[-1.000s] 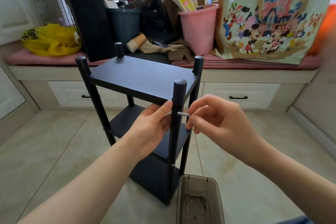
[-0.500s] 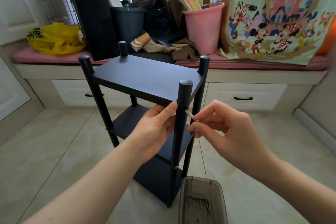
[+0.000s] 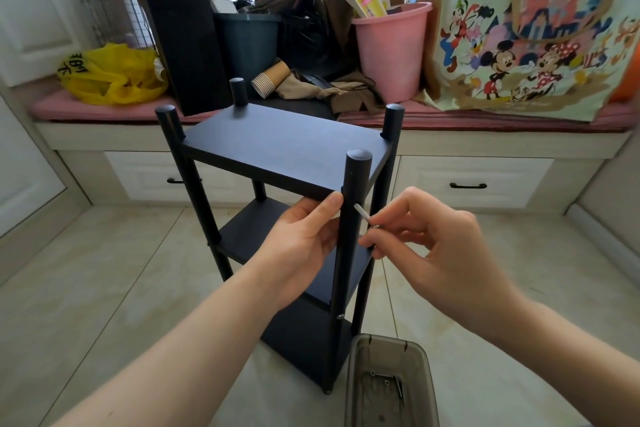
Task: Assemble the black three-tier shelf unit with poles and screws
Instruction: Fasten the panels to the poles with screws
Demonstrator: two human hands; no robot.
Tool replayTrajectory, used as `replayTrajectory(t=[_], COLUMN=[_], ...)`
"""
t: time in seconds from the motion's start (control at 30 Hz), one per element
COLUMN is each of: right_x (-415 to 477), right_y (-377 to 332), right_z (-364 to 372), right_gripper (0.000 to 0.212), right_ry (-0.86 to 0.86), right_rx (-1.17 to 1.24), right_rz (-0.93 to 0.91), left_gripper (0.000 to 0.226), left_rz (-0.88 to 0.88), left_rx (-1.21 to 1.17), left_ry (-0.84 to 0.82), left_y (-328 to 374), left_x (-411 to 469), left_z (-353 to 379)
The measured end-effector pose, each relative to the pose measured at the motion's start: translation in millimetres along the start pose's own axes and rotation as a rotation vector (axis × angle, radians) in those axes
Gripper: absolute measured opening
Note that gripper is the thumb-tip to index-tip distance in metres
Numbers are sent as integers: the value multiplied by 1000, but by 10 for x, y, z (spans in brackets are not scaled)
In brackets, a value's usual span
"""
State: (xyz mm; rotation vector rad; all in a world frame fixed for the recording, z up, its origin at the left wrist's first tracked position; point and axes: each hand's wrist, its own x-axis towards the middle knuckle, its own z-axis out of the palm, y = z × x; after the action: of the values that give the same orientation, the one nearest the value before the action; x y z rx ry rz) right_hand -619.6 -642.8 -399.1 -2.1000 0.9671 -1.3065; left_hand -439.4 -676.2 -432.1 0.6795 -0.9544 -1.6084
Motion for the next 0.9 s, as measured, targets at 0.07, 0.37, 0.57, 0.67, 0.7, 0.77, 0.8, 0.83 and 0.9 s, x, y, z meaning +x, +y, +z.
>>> replayTrajectory(t=[0.07,0.37,0.57,0.67,0.7,0.77,0.8,0.83,0.9], right_x=[-6,12,35,47,53,63,68,72,78], right_y=[7,2,17,26,29,39,44,46,47], right_z=[-2,23,65,78,87,92,94,96,100], right_gripper=[13,13,15,18,19,19,19,18,18], right_ry=[3,7,15,16,17,17,14,11,16], right_rx=[-7,-10,-9,1,1,3,5,5,11], right_rz=[1,1,15,32,35,43,45,44,39], left_gripper=[38,40,31,31,30,29,29,30,32], left_rz=[-1,8,8,4,3,2,3,3,4], left_rx=[-8,14,12,9,4,1,3,4,2], left_ry=[10,-34,-36,-33,-28,-26,-25,-23,-16], left_y=[-8,-8,-6,-2,-1,-2,-2,-3,-3], left_x=[2,-5,-12,-15,-18,-21,-24,-26,-27], left_z=[0,-17,-16,-6,-7,-5,-5,-5,-3])
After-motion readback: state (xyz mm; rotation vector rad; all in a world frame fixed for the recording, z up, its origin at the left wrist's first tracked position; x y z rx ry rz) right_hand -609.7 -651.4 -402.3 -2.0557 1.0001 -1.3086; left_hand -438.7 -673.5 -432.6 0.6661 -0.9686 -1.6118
